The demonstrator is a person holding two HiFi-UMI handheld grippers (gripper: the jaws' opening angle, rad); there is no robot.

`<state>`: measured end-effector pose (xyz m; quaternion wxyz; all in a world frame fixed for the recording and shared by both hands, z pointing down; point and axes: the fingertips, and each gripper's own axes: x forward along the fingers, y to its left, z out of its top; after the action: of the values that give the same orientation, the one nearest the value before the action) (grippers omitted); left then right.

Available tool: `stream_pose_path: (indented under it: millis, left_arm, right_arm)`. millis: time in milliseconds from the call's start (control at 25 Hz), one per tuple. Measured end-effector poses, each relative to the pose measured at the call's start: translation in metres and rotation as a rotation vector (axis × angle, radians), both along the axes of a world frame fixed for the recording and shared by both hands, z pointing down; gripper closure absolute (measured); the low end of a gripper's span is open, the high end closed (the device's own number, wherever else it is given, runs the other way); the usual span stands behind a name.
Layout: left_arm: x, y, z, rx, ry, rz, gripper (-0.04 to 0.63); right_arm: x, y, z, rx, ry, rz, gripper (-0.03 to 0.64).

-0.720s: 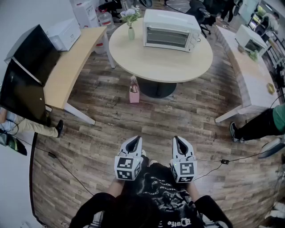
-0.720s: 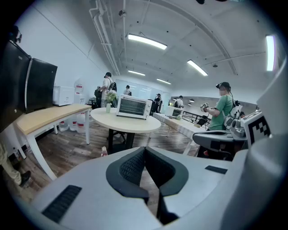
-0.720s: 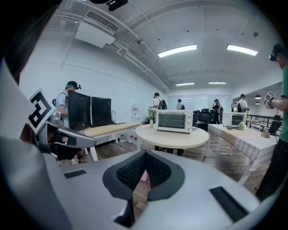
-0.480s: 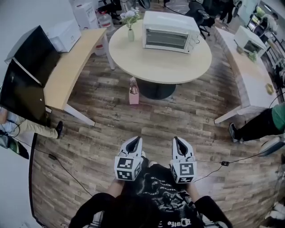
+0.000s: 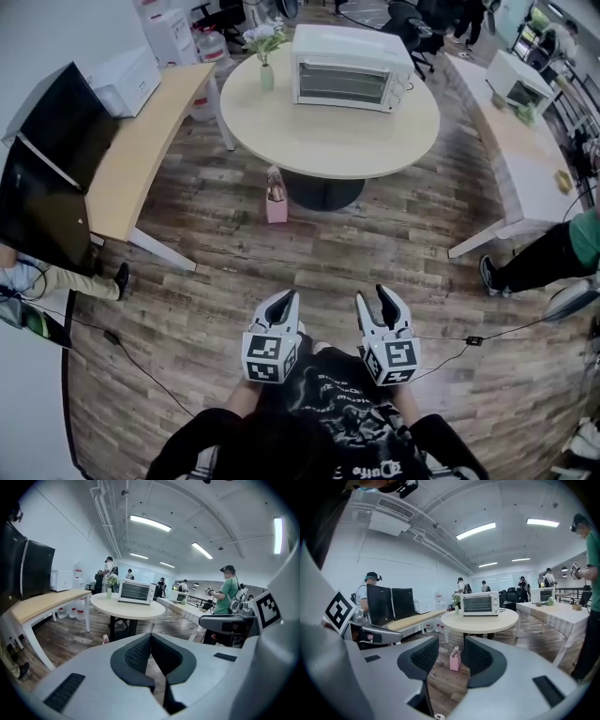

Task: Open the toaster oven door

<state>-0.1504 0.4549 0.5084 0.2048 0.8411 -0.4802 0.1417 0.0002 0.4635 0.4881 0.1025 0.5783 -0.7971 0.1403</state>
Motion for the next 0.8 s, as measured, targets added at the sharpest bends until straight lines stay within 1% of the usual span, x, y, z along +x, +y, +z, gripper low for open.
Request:
stream_pose_path:
  millis: [40, 160, 320, 400, 520, 800]
  left_arm:
    - [-0.001, -0.003, 0.0, 0.002, -0.001, 0.003, 0.578]
    - [-0.005, -0.014, 0.0, 0.006, 0.001, 0.008, 0.578]
    - [-0.013, -0.032, -0.002, 0.015, 0.001, 0.009, 0.578]
    - [-0.016, -0.04, -0.002, 0.017, 0.004, 0.011, 0.578]
    - [-0.02, -0.052, -0.001, 0.017, 0.01, 0.015, 0.578]
    - [-0.031, -0.074, 0.006, 0.007, 0.015, 0.045, 0.578]
  right_arm:
    - [0.0, -0.004, -0.002, 0.006, 0.004, 0.001, 0.433]
    - [-0.001, -0.013, -0.003, 0.025, 0.044, 0.004, 0.428]
    - [-0.003, -0.025, -0.003, 0.028, 0.044, 0.016, 0.401]
    - [-0.005, -0.032, -0.003, 0.027, 0.061, 0.024, 0.387]
    - [-0.006, -0.043, -0.003, 0.022, 0.088, 0.034, 0.38]
    - [-0.019, -0.065, 0.002, 0.017, 0.104, 0.06, 0.377]
